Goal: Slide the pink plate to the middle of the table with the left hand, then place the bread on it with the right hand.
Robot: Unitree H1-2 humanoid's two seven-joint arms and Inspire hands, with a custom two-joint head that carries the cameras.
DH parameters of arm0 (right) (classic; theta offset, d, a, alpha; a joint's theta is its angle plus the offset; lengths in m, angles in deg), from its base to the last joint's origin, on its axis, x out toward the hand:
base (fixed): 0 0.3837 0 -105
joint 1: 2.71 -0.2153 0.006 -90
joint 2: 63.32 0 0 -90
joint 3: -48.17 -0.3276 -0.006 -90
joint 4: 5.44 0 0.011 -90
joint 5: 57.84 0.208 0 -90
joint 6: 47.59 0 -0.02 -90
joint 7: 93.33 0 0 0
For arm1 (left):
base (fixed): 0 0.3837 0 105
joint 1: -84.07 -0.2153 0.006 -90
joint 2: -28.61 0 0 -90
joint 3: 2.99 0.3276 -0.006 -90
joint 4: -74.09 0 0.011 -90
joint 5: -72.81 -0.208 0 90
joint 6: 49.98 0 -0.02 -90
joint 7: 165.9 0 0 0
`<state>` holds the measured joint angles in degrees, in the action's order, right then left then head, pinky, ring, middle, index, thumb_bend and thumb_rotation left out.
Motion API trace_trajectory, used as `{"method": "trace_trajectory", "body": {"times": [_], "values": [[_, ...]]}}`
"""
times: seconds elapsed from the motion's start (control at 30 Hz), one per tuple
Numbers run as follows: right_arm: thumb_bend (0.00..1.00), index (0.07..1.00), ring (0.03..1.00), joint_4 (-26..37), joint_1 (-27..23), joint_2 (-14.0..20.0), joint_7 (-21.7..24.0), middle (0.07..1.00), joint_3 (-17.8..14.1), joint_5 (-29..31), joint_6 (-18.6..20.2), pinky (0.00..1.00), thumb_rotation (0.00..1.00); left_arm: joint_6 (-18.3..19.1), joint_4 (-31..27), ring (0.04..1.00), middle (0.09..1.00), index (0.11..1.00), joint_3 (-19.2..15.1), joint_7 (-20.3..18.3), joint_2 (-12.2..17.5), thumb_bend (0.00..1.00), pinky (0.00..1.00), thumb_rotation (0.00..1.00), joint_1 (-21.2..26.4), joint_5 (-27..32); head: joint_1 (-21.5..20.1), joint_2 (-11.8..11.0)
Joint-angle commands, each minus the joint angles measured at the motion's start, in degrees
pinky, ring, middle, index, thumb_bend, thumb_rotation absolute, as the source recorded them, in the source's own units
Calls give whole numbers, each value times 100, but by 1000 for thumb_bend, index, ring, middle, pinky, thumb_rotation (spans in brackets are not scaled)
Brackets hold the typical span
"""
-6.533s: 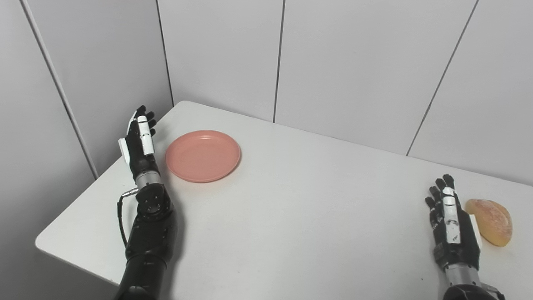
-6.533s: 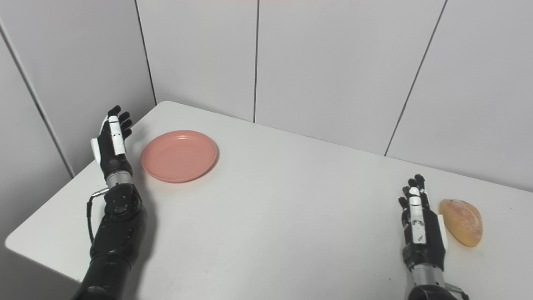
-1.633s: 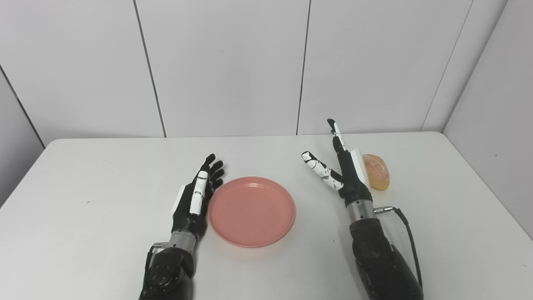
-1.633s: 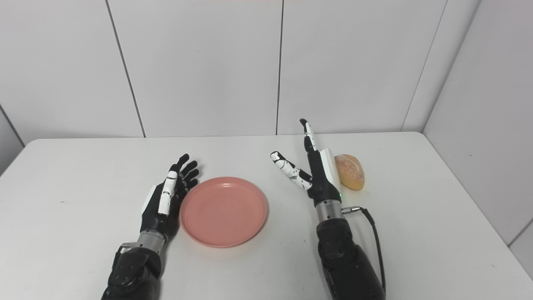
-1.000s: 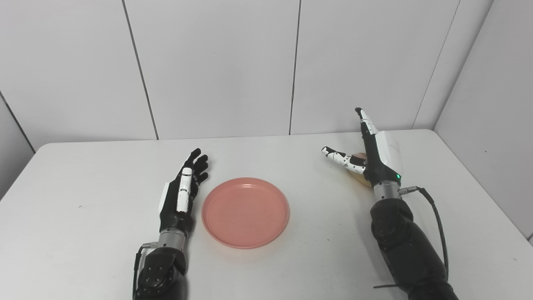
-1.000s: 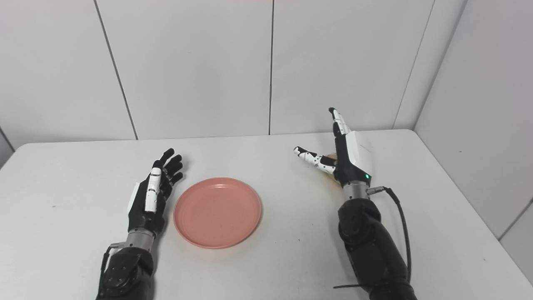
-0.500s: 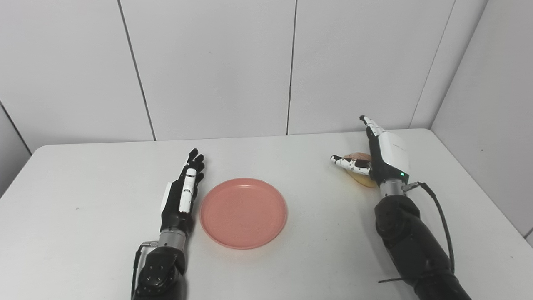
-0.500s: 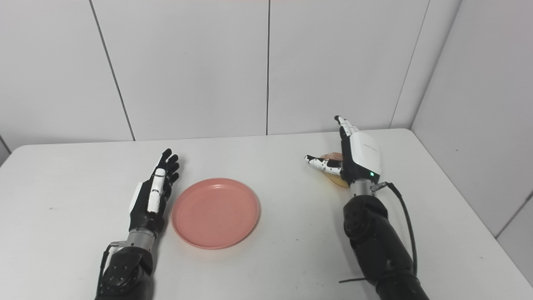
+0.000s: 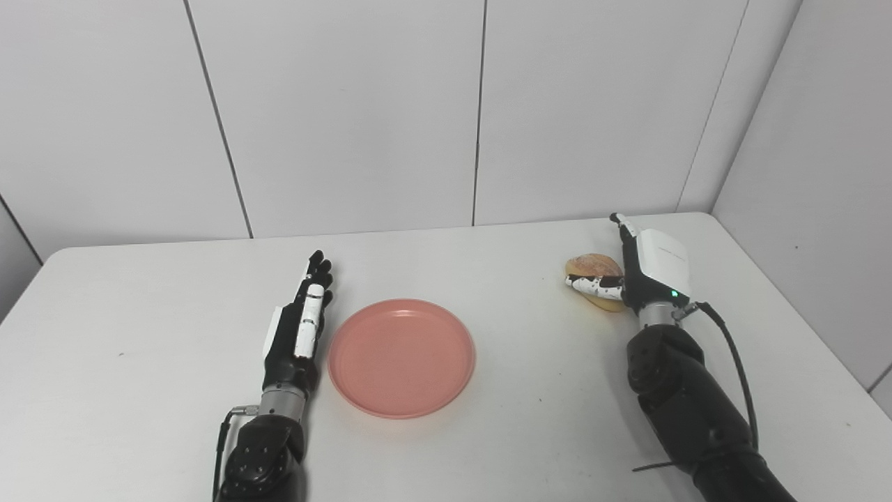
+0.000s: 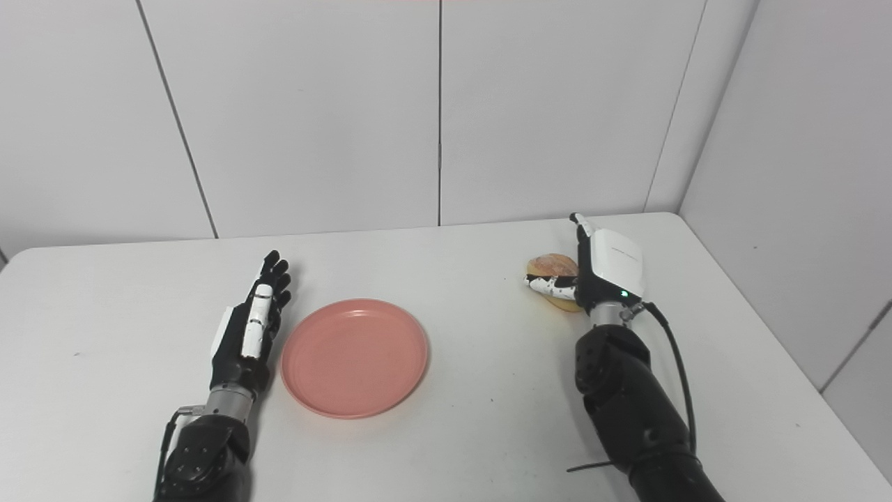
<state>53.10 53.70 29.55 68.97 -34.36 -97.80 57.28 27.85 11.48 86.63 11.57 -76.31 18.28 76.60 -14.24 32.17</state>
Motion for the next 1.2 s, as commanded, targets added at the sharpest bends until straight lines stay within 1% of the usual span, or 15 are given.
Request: {"method": "trace_trajectory", "body": {"times": [0.0,0.07,0.13,0.2,0.4,0.47,0.5,0.53,0.6,0.67,0.73,0.77,0.83,1.0,1.17], "values": [[725,833,803,178,-362,179,119,827,18,28,117,749,314,-74,103,995,986,979,-13,-84,79,408,1000,1000,-60,15,15,19],[734,813,786,197,-365,192,262,811,34,72,168,727,252,-50,70,993,984,975,-18,-73,68,403,1000,1000,-68,12,19,26],[738,808,778,227,-361,192,332,805,50,90,219,716,236,-47,49,992,984,975,-19,-75,62,402,1000,1000,-74,12,23,31],[737,783,708,232,-355,194,366,755,70,102,247,633,188,-21,20,993,984,973,-15,-82,59,401,1000,1000,-83,14,26,32],[678,756,571,236,-316,157,333,661,65,166,222,458,90,2,-26,996,988,976,-21,-124,47,407,1000,1000,-95,48,33,43],[664,746,562,253,-279,151,257,649,51,199,119,449,69,-6,-27,994,986,975,-40,-131,33,405,1000,1000,-95,71,34,41],[652,727,536,245,-266,143,194,620,36,219,57,425,37,-6,-29,993,985,973,-48,-135,27,403,1000,1000,-94,79,38,42],[579,701,484,238,-258,138,151,523,27,234,18,379,9,-5,-30,993,984,972,-54,-139,22,406,1000,1000,-94,84,38,42],[554,655,363,203,-239,113,-13,485,-12,294,-129,273,1,17,-42,990,983,972,-37,-111,32,411,994,1000,-96,24,40,45],[550,635,341,182,-226,123,-101,481,18,313,-211,250,0,27,-49,986,980,969,-33,-92,33,410,988,1000,-96,8,40,45],[526,521,298,189,-218,136,-115,477,48,327,-211,215,0,22,-39,986,979,966,-38,-91,30,409,987,1000,-91,13,51,55],[523,506,291,200,-211,139,-130,476,55,331,-212,209,0,30,-40,986,979,966,-36,-98,31,412,987,1000,-91,15,57,56],[521,493,282,209,-204,142,-185,475,61,331,-234,199,0,43,-48,987,979,966,-37,-101,25,417,990,1000,-91,24,65,53],[520,490,316,236,-198,103,-418,478,22,379,-339,224,0,36,-34,991,980,969,-32,-134,19,412,999,1000,-83,49,117,47],[521,489,294,376,-169,30,-738,475,-50,538,-781,208,0,48,-27,984,975,965,-16,-91,-3,411,989,1000,-67,0,258,67]]}}
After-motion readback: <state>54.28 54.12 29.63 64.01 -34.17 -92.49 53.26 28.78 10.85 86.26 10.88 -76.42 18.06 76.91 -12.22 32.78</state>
